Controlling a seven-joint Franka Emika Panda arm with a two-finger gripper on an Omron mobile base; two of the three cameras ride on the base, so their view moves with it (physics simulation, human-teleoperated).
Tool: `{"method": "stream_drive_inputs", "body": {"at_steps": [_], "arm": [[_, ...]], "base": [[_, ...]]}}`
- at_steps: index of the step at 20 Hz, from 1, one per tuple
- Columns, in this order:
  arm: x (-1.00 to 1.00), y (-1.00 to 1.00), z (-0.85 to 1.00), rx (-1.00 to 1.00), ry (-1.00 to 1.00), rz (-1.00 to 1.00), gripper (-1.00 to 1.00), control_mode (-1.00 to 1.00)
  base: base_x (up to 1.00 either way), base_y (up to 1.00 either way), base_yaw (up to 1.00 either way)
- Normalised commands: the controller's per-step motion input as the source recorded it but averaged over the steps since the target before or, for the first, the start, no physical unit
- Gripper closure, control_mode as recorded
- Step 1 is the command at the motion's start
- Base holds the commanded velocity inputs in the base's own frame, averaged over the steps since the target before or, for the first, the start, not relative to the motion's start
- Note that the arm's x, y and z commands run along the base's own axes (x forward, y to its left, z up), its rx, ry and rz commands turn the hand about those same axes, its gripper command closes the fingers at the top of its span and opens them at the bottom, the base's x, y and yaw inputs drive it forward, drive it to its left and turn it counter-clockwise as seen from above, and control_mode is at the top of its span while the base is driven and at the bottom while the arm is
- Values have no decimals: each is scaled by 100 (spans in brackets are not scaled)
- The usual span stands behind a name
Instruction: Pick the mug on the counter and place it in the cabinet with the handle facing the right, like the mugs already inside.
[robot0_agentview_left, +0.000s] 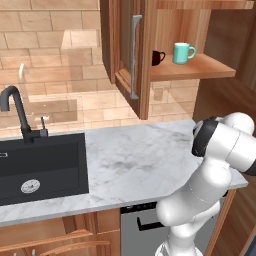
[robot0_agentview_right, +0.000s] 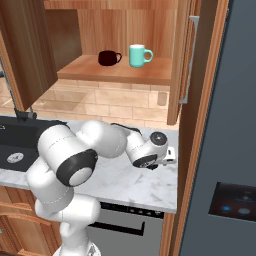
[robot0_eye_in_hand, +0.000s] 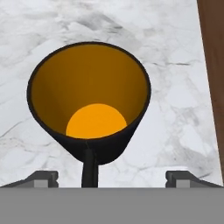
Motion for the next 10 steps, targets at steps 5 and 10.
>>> {"method": "stream_drive_inputs", "body": {"at_steps": [5,10], "arm": [[2,9,0,0,0,-2,100,-100],[1,0,0,0,0,0,100,-100]], "base": [[0,0,0],[0,0,0]]}}
